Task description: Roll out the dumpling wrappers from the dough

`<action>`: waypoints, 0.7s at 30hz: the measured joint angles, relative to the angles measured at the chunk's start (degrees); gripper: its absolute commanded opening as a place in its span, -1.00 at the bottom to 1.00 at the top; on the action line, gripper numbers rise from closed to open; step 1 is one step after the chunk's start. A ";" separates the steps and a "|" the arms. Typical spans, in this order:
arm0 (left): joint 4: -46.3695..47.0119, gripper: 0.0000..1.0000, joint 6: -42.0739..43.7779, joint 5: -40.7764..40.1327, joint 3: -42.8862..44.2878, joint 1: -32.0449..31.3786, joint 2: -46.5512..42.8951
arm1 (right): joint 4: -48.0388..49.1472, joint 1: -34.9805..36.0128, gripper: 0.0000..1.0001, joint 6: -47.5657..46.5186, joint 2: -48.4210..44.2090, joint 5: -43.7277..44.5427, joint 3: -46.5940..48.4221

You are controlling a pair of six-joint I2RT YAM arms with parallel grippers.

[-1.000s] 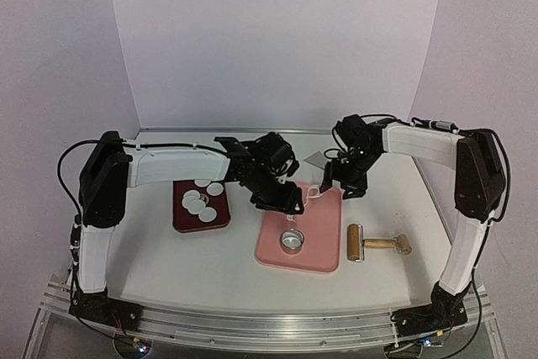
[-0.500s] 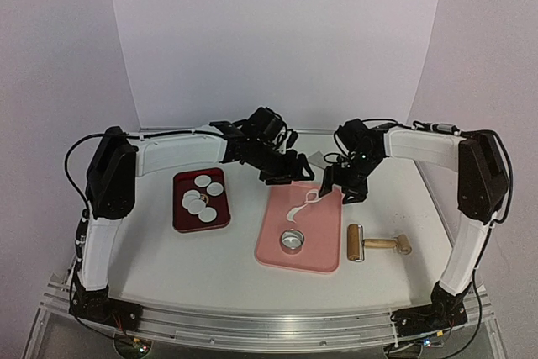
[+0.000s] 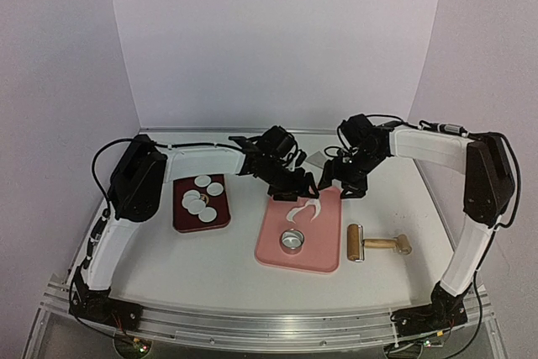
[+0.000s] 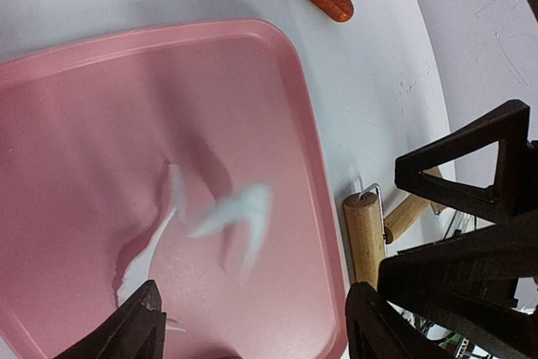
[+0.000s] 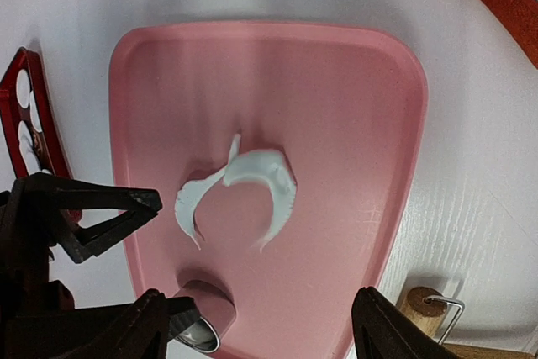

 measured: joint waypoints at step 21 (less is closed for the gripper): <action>-1.16 0.45 5.67 -7.04 -19.70 1.21 -17.87 | -1.84 2.74 0.34 -2.69 -6.95 1.77 -1.14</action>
